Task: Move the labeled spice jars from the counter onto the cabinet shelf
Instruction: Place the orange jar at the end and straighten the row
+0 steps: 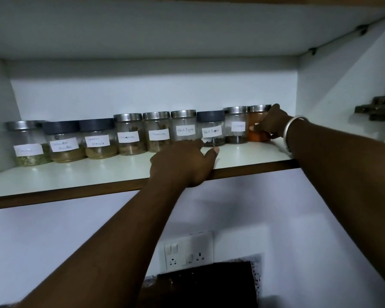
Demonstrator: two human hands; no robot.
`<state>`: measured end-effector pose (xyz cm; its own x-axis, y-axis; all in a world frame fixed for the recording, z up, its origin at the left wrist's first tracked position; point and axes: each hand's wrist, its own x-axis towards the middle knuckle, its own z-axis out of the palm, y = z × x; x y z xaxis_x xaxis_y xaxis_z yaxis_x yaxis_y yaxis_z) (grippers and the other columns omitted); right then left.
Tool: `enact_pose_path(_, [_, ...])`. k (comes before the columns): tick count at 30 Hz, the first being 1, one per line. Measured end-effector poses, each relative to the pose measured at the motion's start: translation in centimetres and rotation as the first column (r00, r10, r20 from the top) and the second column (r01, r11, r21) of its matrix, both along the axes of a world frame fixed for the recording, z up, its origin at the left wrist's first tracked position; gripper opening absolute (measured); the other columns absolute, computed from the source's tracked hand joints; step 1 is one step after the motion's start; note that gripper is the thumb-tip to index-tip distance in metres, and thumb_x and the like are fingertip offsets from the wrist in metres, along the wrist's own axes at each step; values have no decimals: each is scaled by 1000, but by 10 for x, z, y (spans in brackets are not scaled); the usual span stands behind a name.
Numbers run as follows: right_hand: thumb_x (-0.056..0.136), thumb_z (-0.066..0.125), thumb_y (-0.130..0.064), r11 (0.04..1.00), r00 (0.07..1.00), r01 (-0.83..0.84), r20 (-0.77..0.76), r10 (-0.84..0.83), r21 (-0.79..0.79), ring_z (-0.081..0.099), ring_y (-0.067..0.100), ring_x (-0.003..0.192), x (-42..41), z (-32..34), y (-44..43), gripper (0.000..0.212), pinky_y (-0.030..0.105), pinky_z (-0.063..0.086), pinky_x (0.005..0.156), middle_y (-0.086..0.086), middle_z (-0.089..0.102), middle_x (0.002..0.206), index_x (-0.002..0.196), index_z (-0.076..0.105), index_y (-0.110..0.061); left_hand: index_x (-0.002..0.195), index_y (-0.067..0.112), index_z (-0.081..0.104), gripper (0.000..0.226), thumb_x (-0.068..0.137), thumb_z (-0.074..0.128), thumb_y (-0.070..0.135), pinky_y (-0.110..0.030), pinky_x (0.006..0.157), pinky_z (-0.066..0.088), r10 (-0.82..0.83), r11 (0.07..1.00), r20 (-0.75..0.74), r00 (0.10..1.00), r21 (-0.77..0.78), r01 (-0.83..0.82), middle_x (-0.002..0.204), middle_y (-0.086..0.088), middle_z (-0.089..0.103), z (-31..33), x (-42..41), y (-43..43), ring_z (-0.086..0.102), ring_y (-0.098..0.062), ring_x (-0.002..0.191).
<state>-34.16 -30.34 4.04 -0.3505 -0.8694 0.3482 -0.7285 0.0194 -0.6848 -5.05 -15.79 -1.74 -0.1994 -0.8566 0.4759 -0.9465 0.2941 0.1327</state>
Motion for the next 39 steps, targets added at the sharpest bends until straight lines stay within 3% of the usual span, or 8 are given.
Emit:
enact_pose_path(5, [71, 93, -34, 999, 997, -53, 56, 53, 2, 54, 40, 129, -9, -4, -1, 106, 58, 48, 106, 19, 50, 142, 146, 24, -5, 145, 37, 48, 70, 93, 20, 75, -55, 100, 48, 9, 1000, -2, 1000, -12, -9, 145, -3, 57, -1, -2, 2, 52, -31, 133])
enact_pose_path(14, [30, 106, -24, 969, 991, 4, -131, 29, 248, 46, 40, 137, 9, -2, 28, 149, 48, 37, 119, 19, 41, 154, 153, 25, 3, 140, 33, 54, 70, 92, 25, 76, -52, 96, 51, 1, 997, 22, 1000, -73, 1, 139, -2, 62, -1, -1, 8, 57, -30, 126])
enact_pose_path(20, [75, 90, -19, 975, 974, 38, -227, 13, 217, 56, 38, 127, 5, -5, 15, 84, 47, 47, 110, 22, 53, 139, 144, 46, 1, 142, 30, 52, 73, 92, 28, 76, -54, 97, 50, 13, 997, 31, 999, -76, -11, 139, -5, 61, 0, 0, 12, 56, -32, 128])
enact_pose_path(27, [82, 84, -9, 930, 977, -150, -94, 192, 335, 58, 37, 115, 7, -4, 50, 45, 45, 50, 100, 18, 61, 118, 120, 62, 3, 138, 26, 57, 68, 93, 31, 70, -52, 94, 51, 3, 994, 2, 1000, -107, -3, 133, -7, 64, -3, -2, 14, 59, -33, 123])
enact_pose_path(31, [86, 82, -15, 945, 974, -118, -152, 170, 305, 51, 23, 79, -10, -9, 75, 29, 31, 43, 70, 11, 54, 86, 77, 55, -6, 134, 26, 60, 60, 97, 33, 64, -48, 93, 51, 16, 997, 21, 1000, -82, -15, 134, -7, 64, -1, -2, 18, 59, -32, 122])
enact_pose_path(33, [92, 76, -19, 950, 959, -67, -244, 147, 306, 58, 29, 92, -17, -8, 88, 20, 30, 42, 71, 17, 61, 103, 88, 64, -2, 126, 25, 65, 60, 96, 31, 63, -45, 86, 51, 27, 996, 32, 999, -82, -24, 129, -7, 66, -3, -4, 17, 62, -32, 115])
enact_pose_path(36, [99, 66, -24, 961, 963, -30, -251, 101, 275, 48, 35, 136, -17, -9, 97, 50, 34, 42, 102, 22, 52, 146, 138, 55, 6, 125, 25, 66, 62, 92, 28, 62, -48, 87, 53, 36, 997, 35, 999, -69, -34, 127, -6, 67, -3, -4, 18, 62, -32, 112])
enact_pose_path(39, [95, 73, -23, 963, 980, -69, -161, 113, 259, 45, 37, 139, -14, -9, 93, 64, 41, 40, 114, 23, 46, 152, 144, 47, 8, 125, 24, 66, 58, 95, 30, 59, -47, 87, 53, 36, 997, 49, 998, -73, -33, 125, -6, 67, -3, -4, 17, 62, -30, 110])
